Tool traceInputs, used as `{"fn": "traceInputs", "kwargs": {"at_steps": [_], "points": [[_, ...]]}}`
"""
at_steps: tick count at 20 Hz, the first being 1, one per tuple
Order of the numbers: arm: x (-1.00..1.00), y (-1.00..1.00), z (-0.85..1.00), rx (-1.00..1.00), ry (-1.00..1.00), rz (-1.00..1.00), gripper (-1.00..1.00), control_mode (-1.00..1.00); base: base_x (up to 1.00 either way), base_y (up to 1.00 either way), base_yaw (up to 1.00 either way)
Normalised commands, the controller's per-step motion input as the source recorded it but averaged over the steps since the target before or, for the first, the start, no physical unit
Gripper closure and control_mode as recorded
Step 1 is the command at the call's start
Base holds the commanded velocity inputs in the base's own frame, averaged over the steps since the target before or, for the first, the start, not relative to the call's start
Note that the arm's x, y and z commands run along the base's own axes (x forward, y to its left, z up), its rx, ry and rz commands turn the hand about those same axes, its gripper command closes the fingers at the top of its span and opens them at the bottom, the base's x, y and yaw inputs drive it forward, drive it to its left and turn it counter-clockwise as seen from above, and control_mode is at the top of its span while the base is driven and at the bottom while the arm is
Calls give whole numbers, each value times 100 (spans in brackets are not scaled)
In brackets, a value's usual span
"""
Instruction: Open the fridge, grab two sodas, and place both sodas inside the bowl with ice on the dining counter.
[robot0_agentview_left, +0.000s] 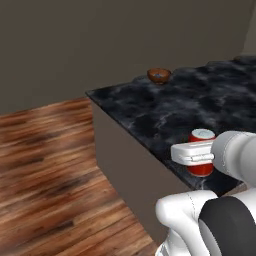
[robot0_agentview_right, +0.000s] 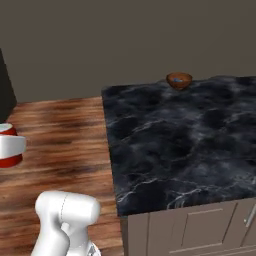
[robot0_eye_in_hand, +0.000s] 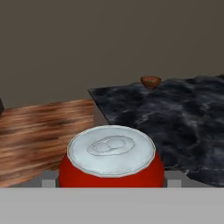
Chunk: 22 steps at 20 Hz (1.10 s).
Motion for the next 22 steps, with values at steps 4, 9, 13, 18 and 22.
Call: {"fn": "traceInputs", "kwargs": {"at_steps": [4, 9, 13, 18, 22], "points": [[0, 0, 0, 0, 0, 0, 100, 100, 54, 69, -48], [0, 0, 0, 0, 0, 0, 100, 100, 46, 64, -49], [0, 0, 0, 0, 0, 0, 100, 100, 46, 67, -49], [0, 0, 0, 0, 0, 0, 100, 100, 41, 77, -47], [0, 0, 0, 0, 0, 0, 100, 100, 23, 98, -35]]}}
